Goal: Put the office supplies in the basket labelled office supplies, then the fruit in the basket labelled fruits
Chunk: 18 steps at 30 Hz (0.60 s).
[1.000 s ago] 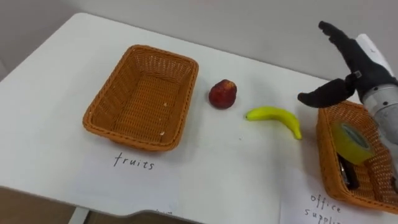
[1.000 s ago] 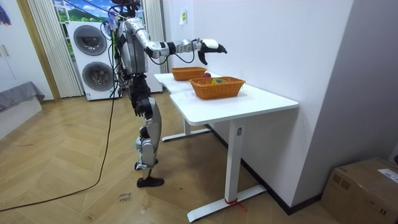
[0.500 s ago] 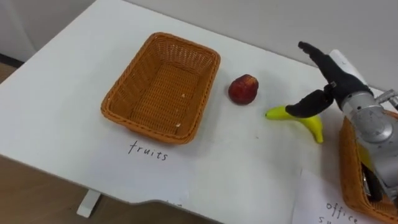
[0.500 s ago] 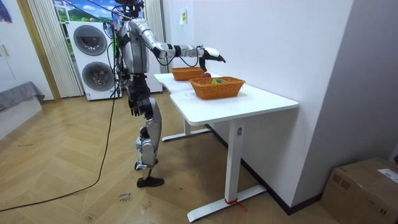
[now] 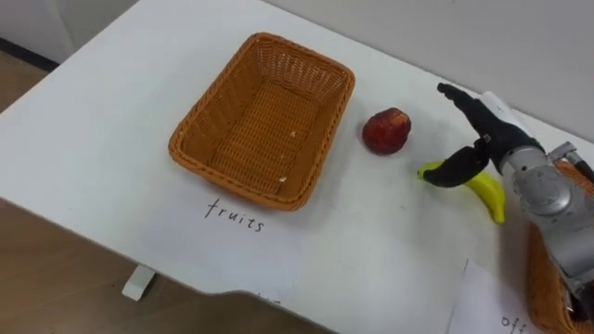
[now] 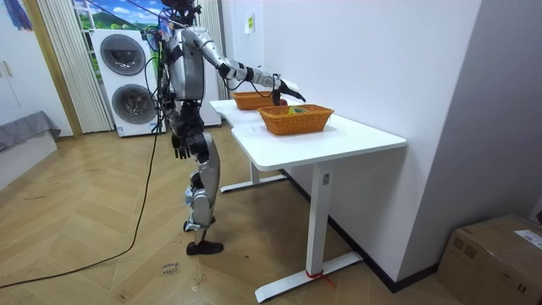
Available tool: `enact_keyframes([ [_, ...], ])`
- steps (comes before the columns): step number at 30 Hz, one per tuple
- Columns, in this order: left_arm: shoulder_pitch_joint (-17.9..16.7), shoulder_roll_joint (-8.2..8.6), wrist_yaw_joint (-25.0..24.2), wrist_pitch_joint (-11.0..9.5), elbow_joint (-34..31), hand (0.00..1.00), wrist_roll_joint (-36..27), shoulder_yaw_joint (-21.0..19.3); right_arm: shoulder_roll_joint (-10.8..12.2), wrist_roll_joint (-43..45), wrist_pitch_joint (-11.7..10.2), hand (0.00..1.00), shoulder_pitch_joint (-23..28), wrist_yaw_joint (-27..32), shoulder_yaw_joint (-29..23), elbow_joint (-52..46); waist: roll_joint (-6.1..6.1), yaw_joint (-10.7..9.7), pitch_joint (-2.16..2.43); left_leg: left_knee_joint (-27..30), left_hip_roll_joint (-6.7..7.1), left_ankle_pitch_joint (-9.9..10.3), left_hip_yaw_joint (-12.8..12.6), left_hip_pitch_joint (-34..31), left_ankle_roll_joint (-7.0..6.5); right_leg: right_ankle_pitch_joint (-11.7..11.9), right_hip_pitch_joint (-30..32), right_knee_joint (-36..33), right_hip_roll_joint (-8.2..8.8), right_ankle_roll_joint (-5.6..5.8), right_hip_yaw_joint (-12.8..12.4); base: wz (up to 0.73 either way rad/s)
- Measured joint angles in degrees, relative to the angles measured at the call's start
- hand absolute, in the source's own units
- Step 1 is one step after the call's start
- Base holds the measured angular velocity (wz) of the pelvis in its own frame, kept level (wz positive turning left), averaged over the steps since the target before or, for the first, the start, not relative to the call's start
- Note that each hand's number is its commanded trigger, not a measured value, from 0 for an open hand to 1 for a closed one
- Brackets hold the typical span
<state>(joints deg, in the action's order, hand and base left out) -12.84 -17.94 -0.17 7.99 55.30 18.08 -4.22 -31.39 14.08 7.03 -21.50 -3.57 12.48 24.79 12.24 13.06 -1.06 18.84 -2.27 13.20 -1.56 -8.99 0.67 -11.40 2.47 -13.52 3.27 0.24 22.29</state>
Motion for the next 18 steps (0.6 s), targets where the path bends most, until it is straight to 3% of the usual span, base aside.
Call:
enact_keyframes([
  [6,0.3,-0.07,-0.1,-0.2,0.7,0.0,-0.2,0.1,-0.1,-0.1,-0.5,0.0,-1.3,-0.3,1.0,6.2,-0.11,0.1,-0.09,0.6,0.0,0.0,0.2,-0.4,0.0,0.0,0.0,0.0,-0.03,-0.01,0.0,0.01],
  [18,1.1,-0.8,-1.7,-1.1,2.0,0.0,-0.5,0.8,-1.2,0.0,-0.7,0.0,-1.3,-5.7,2.3,7.8,-0.31,0.1,-0.19,0.6,-0.06,0.0,0.1,-0.9,0.0,0.2,0.6,-0.5,-0.02,-0.31,-0.1,-0.01],
])
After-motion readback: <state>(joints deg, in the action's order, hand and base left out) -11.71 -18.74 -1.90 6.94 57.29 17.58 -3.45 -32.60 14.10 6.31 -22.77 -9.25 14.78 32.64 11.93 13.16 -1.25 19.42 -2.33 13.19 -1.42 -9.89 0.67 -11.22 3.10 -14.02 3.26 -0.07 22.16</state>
